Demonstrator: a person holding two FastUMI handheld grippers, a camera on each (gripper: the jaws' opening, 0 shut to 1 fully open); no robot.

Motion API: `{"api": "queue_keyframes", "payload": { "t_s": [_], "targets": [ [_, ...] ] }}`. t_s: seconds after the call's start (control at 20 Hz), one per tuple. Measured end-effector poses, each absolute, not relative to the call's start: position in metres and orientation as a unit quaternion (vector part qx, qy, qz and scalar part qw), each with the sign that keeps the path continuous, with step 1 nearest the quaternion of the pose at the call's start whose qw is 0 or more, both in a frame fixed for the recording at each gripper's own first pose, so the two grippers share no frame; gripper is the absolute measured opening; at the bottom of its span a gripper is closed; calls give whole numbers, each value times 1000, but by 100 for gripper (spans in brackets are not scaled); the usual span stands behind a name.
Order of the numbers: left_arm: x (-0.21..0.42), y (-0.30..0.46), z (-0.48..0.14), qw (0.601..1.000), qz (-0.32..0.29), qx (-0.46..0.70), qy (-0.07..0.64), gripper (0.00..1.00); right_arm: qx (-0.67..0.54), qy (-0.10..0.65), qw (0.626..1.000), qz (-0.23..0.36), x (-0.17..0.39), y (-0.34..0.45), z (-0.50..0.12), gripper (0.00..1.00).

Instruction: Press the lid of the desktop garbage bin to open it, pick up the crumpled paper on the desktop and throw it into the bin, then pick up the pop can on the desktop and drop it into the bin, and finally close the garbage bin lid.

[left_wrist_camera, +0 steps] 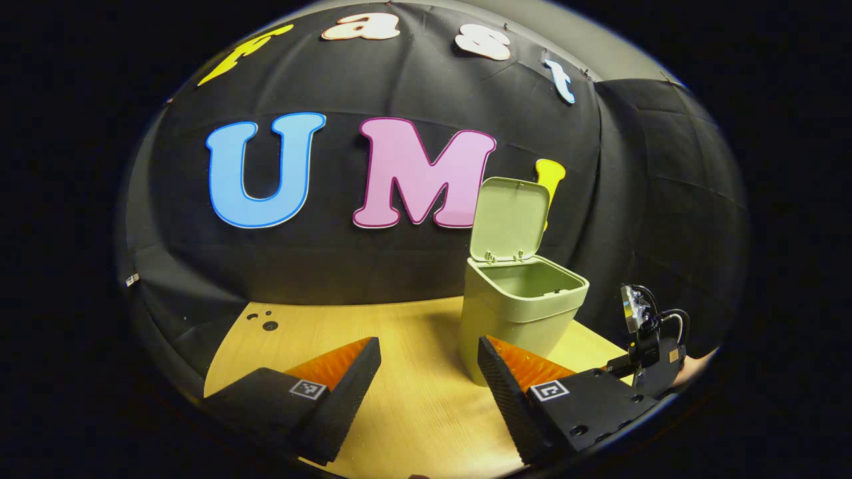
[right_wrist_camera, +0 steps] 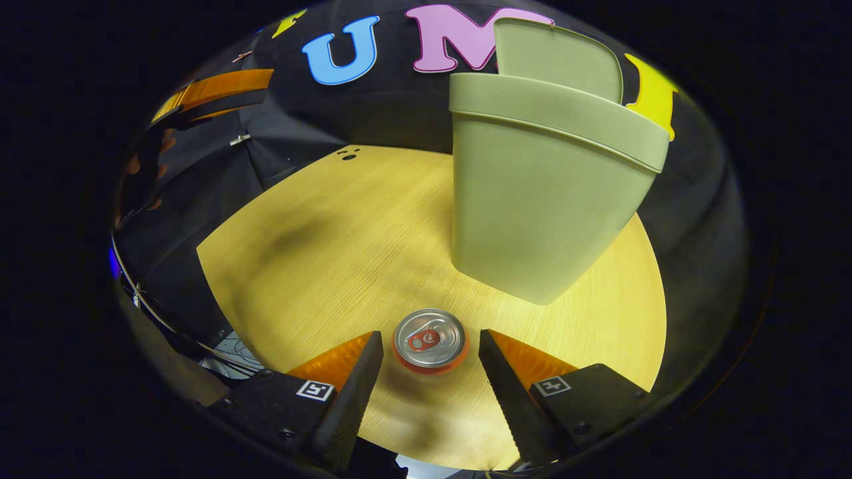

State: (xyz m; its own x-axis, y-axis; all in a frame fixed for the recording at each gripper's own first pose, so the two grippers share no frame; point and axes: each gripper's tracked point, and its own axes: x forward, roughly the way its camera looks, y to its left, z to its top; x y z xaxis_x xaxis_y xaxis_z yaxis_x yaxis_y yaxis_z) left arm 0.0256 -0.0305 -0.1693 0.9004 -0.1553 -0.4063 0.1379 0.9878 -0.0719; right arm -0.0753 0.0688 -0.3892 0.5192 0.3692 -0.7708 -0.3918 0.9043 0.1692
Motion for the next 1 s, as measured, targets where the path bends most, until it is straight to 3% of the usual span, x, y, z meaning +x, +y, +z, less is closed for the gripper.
{"api": "queue_keyframes", "payload": {
  "t_s": [0.6, 0.75, 1.0],
  "targets": [
    [20, -6, -180, 972, -50, -27, 227, 95, -39, 466, 855, 226, -73, 74, -423, 93],
    [18, -3, -180, 973, -44, -26, 227, 95, -49, 459, 857, 227, -73, 71, -420, 85],
    [17, -5, -181, 973, -42, -24, 227, 95, -39, 453, 863, 219, -68, 70, -410, 84]
  ]
}}
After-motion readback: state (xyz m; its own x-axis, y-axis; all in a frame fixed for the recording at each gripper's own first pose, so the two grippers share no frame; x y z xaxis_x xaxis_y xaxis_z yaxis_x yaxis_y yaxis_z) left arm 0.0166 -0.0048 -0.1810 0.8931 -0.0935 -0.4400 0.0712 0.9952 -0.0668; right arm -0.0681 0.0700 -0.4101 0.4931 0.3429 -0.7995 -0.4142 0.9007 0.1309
